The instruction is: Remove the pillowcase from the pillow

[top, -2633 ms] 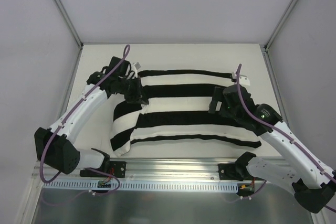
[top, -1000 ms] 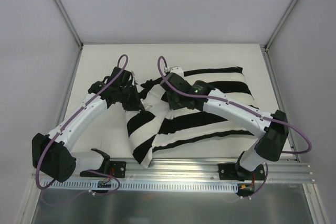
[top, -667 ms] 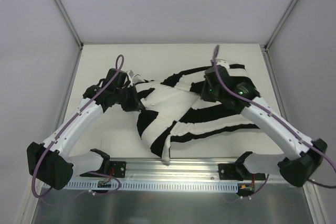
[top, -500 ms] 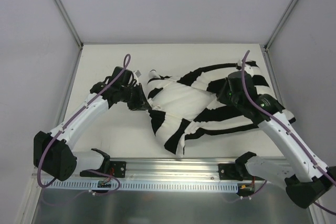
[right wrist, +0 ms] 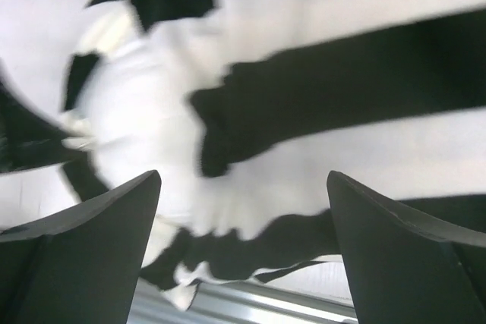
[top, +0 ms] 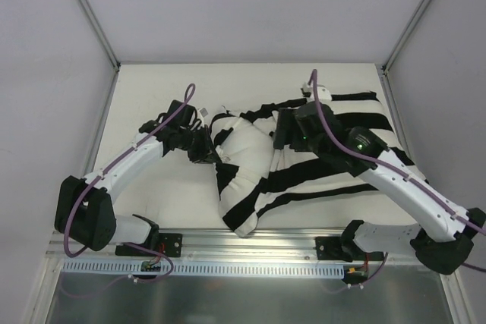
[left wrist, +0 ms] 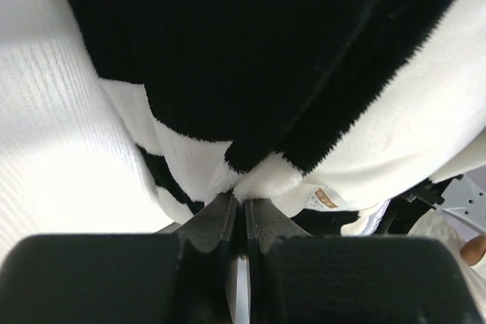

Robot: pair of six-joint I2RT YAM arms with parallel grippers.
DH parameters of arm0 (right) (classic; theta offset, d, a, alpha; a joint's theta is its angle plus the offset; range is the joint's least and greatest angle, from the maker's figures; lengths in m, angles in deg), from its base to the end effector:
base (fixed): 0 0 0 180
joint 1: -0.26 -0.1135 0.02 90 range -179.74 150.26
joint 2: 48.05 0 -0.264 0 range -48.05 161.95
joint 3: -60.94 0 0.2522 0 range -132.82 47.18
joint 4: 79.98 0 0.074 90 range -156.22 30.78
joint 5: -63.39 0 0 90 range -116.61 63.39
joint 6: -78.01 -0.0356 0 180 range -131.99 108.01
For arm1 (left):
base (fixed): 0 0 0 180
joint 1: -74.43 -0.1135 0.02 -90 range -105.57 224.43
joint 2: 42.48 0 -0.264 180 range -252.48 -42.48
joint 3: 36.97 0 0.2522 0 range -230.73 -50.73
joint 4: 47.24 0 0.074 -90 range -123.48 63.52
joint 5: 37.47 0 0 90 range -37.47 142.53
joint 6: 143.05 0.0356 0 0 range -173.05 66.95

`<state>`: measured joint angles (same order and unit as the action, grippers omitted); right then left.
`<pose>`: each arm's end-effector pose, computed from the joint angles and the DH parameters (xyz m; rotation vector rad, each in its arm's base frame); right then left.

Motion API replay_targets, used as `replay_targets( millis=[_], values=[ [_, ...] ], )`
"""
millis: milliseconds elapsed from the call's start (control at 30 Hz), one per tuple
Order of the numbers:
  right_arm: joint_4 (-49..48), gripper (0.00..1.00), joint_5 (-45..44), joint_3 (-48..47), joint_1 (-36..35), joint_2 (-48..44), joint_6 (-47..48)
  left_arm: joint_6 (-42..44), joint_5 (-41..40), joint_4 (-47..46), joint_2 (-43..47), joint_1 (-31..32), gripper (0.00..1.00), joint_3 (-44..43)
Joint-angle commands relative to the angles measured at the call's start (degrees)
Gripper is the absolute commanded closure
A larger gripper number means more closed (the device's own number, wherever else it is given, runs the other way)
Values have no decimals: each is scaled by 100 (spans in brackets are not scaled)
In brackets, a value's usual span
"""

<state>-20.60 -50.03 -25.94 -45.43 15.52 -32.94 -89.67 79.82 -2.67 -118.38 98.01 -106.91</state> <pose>0.1640 0.1478 0.3869 -0.2378 2.1370 0.2272 0.2443 -0.1244 0.2618 -0.0701 2.6042 -1.0120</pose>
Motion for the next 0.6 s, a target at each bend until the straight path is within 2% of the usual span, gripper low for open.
replay_targets(
  millis=[0,100,233,300,367,433,567],
  values=[
    [25,4,-681,-973,-834,644,196,120,145,-92,-65,-46,100,222],
    [-10,10,-752,-1483,-1432,1382,381,173,93,-136,-101,-46,100,301],
    [43,31,-577,-2047,-1890,2263,495,190,22,-136,-74,-63,100,441],
    [-19,32,-462,-2223,-1978,2527,548,199,-48,-136,-83,-55,100,538],
    [-19,28,-366,-2303,-2014,2905,548,226,-109,-180,-101,-63,100,617],
    [34,17,-400,-2373,-2014,3247,496,269,-145,-276,-171,-72,100,757],
    [236,4,-725,-2408,-1961,3635,241,305,-110,-453,-311,-160,100,968]
  ],
)
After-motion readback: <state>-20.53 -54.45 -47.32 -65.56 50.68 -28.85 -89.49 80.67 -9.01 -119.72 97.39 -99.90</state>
